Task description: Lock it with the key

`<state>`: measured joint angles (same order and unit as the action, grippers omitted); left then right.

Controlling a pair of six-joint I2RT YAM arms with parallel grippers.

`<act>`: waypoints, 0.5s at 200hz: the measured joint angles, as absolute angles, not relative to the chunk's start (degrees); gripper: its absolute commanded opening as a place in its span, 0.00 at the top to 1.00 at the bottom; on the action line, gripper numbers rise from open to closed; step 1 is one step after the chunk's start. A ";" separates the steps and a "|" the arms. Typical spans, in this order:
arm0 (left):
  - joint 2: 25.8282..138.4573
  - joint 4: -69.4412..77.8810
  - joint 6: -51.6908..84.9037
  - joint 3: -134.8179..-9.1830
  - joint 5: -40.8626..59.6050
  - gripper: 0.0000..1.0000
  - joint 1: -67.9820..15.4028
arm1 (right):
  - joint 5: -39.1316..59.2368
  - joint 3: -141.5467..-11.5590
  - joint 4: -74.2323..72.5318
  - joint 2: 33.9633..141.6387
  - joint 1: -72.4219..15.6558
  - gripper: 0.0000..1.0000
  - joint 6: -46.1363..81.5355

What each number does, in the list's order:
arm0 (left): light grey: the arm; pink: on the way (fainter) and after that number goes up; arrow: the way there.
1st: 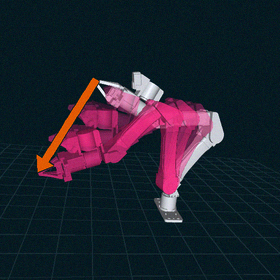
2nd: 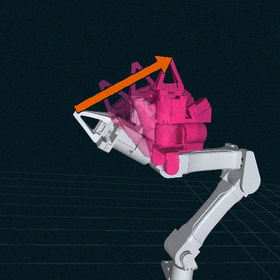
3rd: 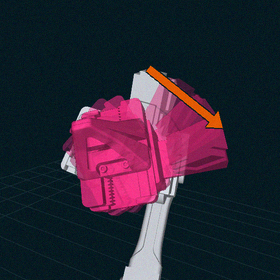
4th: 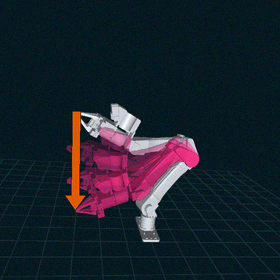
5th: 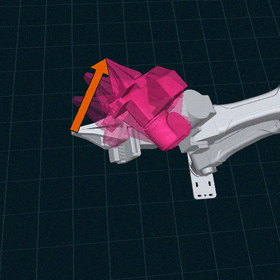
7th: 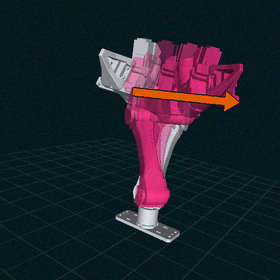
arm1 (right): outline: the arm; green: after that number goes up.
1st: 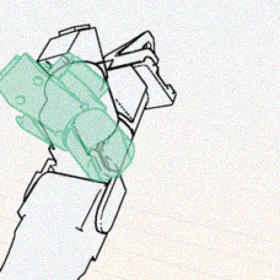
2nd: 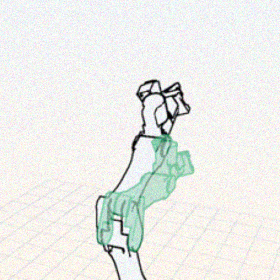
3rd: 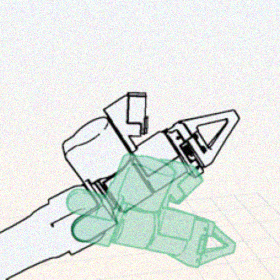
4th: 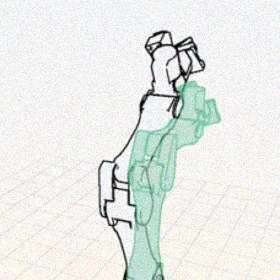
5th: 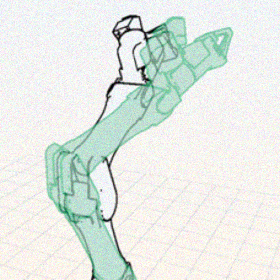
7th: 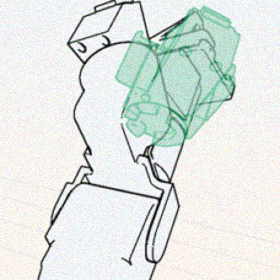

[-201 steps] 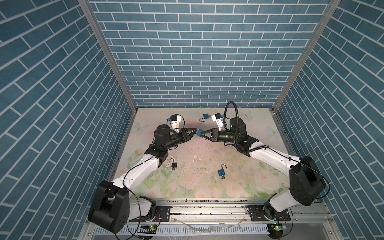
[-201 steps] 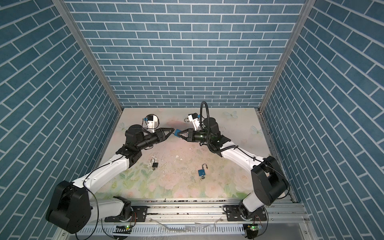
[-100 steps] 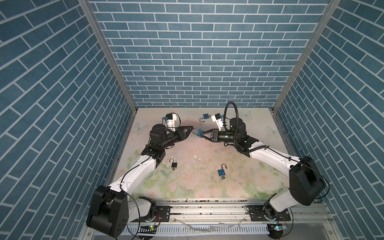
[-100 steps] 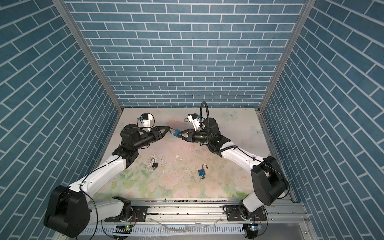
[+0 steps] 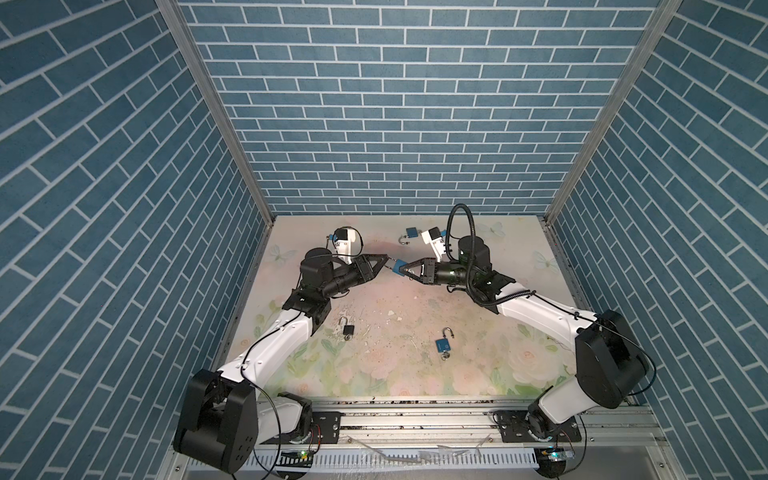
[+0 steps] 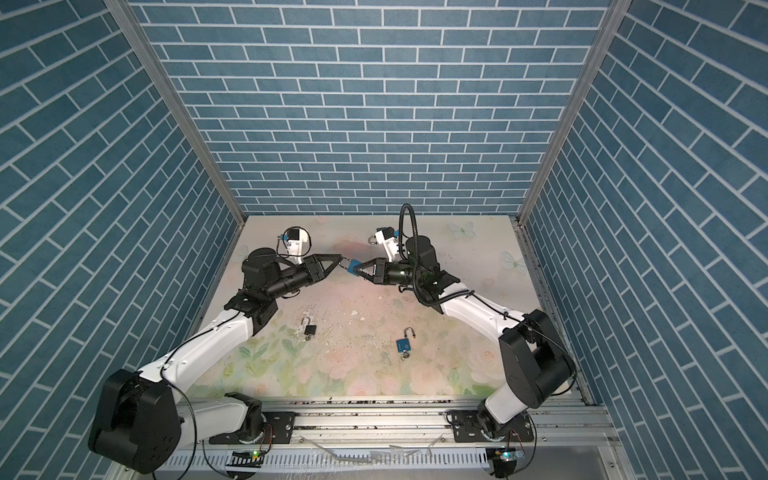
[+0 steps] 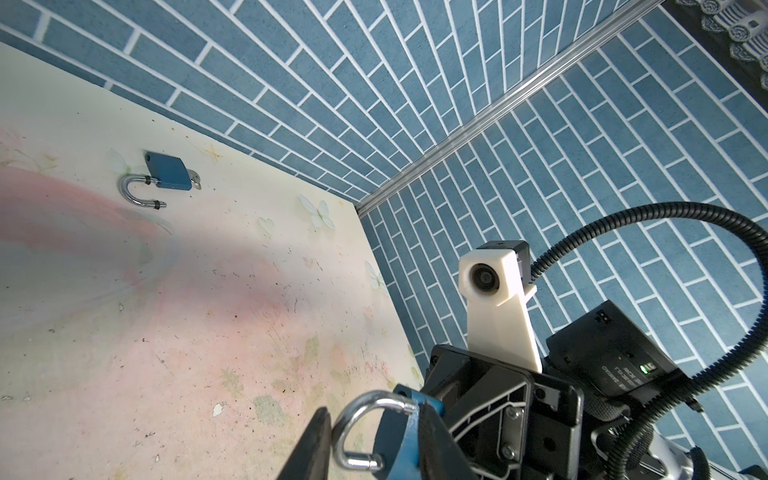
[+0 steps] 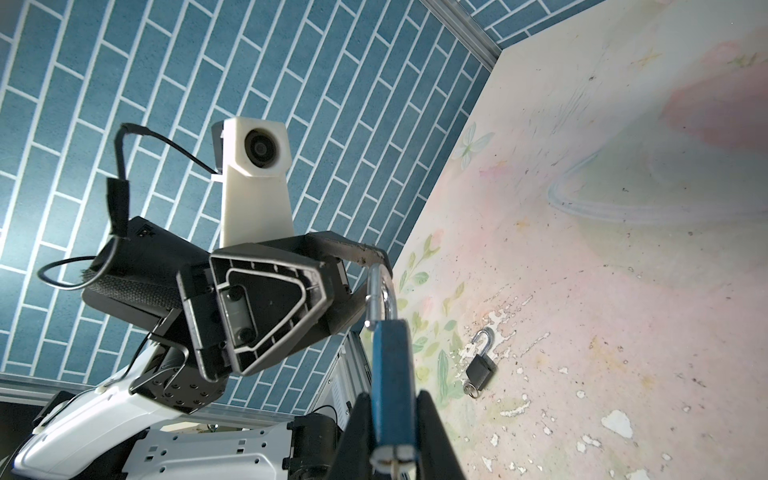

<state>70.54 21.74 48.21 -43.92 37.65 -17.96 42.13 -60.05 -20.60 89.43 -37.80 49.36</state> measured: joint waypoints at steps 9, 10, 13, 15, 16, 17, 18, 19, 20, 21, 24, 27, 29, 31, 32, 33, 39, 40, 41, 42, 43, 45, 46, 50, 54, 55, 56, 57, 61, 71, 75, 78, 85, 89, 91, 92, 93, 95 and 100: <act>70.83 21.85 48.27 -43.92 37.78 0.64 -17.96 | 42.30 -60.05 -20.75 89.52 -37.80 1.00 49.67; 70.85 21.85 48.27 -43.92 37.78 0.64 -17.96 | 42.30 -60.05 -20.75 89.54 -37.80 1.00 49.71; 70.96 21.91 48.31 -43.92 37.80 0.64 -17.96 | 42.33 -60.05 -20.82 89.56 -37.80 1.00 49.71; 71.02 21.98 48.40 -43.92 37.85 0.64 -17.96 | 42.35 -60.05 -20.86 89.58 -37.80 1.00 49.74; 71.05 22.00 48.42 -43.92 37.82 0.64 -17.96 | 42.37 -60.05 -20.91 89.58 -37.80 1.00 49.74; 71.07 22.00 48.45 -43.92 37.85 0.64 -17.96 | 42.37 -60.05 -20.93 89.60 -37.80 1.00 49.74; 71.07 22.02 48.42 -43.92 37.85 0.64 -17.96 | 42.39 -60.05 -20.97 89.60 -37.80 1.00 49.74; 71.13 22.11 48.45 -43.92 37.87 0.64 -17.96 | 42.39 -60.05 -21.02 89.60 -37.80 1.00 49.74; 71.13 22.11 48.45 -43.92 37.87 0.64 -17.96 | 42.41 -60.05 -21.02 89.62 -37.80 1.00 49.74; 71.18 22.15 48.49 -43.92 37.89 0.64 -17.96 | 42.41 -60.05 -21.04 89.65 -37.80 1.00 49.74; 71.22 22.20 48.53 -43.92 37.95 0.64 -17.93 | 42.50 -60.05 -21.12 89.69 -37.80 1.00 49.74; 71.29 22.28 48.62 -43.92 38.04 0.64 -17.93 | 42.54 -60.05 -21.30 89.71 -37.80 1.00 49.76; 71.29 22.31 48.64 -43.92 38.04 0.64 -17.93 | 42.59 -60.05 -21.37 89.73 -37.80 1.00 49.78; 71.31 22.33 48.64 -43.92 38.06 0.64 -17.93 | 42.65 -60.05 -21.45 89.76 -37.80 1.00 49.80; 71.33 22.35 48.64 -43.92 38.09 0.64 -17.93 | 42.68 -60.05 -21.47 89.78 -37.80 1.00 49.80; 71.35 22.39 48.66 -43.92 38.15 0.64 -17.93 | 42.70 -60.05 -21.52 89.80 -37.80 1.00 49.80; 71.40 22.52 48.69 -43.92 38.26 0.64 -17.93 | 42.81 -60.05 -21.74 89.84 -37.80 1.00 50.04; 71.40 22.55 48.69 -43.92 38.28 0.64 -17.93 | 42.83 -60.05 -21.78 89.86 -37.80 1.00 50.09; 71.42 22.59 48.73 -43.92 38.30 0.64 -17.93 | 42.83 -60.05 -21.78 89.86 -37.80 1.00 50.09; 71.44 22.61 48.75 -43.92 38.33 0.64 -17.93 | 42.87 -60.05 -21.87 89.86 -37.80 1.00 50.19; 71.46 22.63 48.82 -43.92 38.35 0.64 -17.93 | 42.87 -60.05 -21.89 89.86 -37.80 1.00 50.19; 71.48 22.68 48.84 -43.92 38.44 0.64 -17.93 | 42.92 -60.05 -21.93 89.89 -37.80 1.00 50.19; 71.48 22.70 48.84 -43.92 38.46 0.64 -17.93 | 42.94 -60.05 -21.96 89.89 -37.80 1.00 50.24; 71.59 22.87 48.95 -43.92 38.57 0.64 -17.91 | 43.00 -60.05 -22.11 89.91 -37.80 1.00 50.41; 71.66 23.00 49.04 -43.92 38.68 0.64 -17.91 | 43.07 -60.05 -22.17 89.91 -37.80 1.00 50.61; 71.68 23.05 49.08 -43.92 38.70 0.64 -17.91 | 43.07 -60.05 -22.22 89.91 -37.80 1.00 50.65; 71.72 23.07 49.12 -43.92 38.70 0.64 -17.91 | 43.11 -60.05 -22.24 89.91 -37.80 1.00 50.68; 71.72 23.09 49.12 -43.92 38.72 0.64 -17.91 | 43.11 -60.05 -22.26 89.91 -37.80 1.00 50.68; 71.81 23.20 49.23 -43.92 38.83 0.64 -17.91 | 43.18 -60.05 -22.35 89.93 -37.80 1.00 50.76; 72.03 23.46 49.45 -43.92 38.96 0.64 -17.91 | 43.35 -60.05 -22.74 90.02 -37.80 1.00 50.85; 72.05 23.51 49.54 -43.92 39.00 0.64 -17.91 | 43.38 -60.05 -22.81 90.06 -37.80 1.00 51.03; 72.05 23.51 49.54 -43.92 39.07 0.64 -17.91 | 43.40 -60.05 -22.87 90.08 -37.80 1.00 51.07; 72.05 23.55 49.67 -43.92 39.09 0.64 -17.91 | 43.46 -60.05 -22.98 90.13 -37.82 1.00 51.20; 72.05 23.64 49.69 -43.92 39.09 0.64 -17.91 | 43.53 -60.05 -23.05 90.13 -37.82 1.00 51.20; 72.05 23.66 49.71 -43.92 39.09 0.64 -17.91 | 43.53 -60.05 -23.09 90.13 -37.82 1.00 51.22; 72.05 23.68 49.71 -43.92 39.09 0.64 -17.91 | 43.55 -60.05 -23.11 90.13 -37.82 1.00 51.22; 72.05 23.70 49.71 -43.92 39.09 0.64 -17.91 | 43.55 -60.05 -23.14 90.13 -37.82 1.00 51.20; 72.05 23.73 49.74 -43.92 39.09 0.64 -17.91 | 43.59 -60.05 -23.16 90.13 -37.82 1.00 51.22; 72.05 23.83 49.74 -43.92 39.09 0.65 -17.91 | 43.62 -60.05 -23.22 90.13 -37.82 1.00 51.20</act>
<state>72.05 23.83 49.74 -43.92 39.09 -17.91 43.62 -60.05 -23.22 90.13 -37.82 51.20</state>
